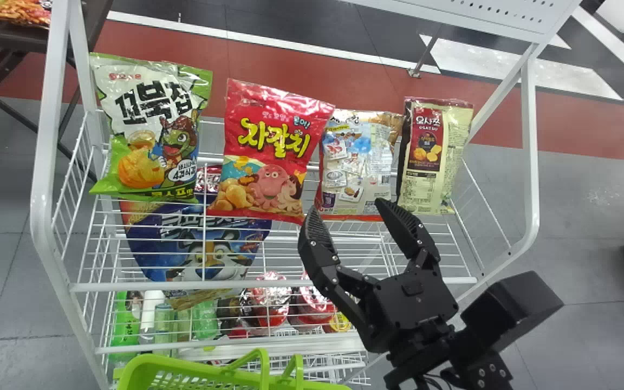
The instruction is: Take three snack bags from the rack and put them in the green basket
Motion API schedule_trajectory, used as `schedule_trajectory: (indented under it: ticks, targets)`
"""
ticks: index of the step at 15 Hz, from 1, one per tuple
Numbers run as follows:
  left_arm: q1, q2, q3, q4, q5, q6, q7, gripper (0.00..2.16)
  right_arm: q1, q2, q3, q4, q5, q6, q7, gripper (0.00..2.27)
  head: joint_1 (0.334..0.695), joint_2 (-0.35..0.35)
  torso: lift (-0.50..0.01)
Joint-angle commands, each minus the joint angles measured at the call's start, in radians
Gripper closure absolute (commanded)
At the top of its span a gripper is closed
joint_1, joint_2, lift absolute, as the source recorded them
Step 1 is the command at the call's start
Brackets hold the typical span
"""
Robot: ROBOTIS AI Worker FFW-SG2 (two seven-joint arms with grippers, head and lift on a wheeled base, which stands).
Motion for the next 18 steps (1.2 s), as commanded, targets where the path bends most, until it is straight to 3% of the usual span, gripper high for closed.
schedule_trajectory:
  ticks: [1, 12, 18]
  targets:
    - [0.005, 0.000, 0.002, -0.002, 0.000, -0.008, -0.001, 2.12, 0.000, -0.003, 0.003, 0.005, 0.000, -0.013, 0.000, 0.13, 0.695, -0.350, -0.006]
    - [0.022, 0.003, 0.000, -0.008, -0.005, -0.029, 0.000, 2.12, -0.006, -0.011, 0.012, 0.029, 0.011, -0.056, 0.000, 0.13, 0.695, -0.350, -0.006]
    - [0.014, 0.017, -0.009, -0.009, -0.006, -0.042, -0.001, 2.12, -0.353, -0.004, 0.158, 0.318, 0.018, -0.022, -0.006, 0.13, 0.695, -0.350, -0.006]
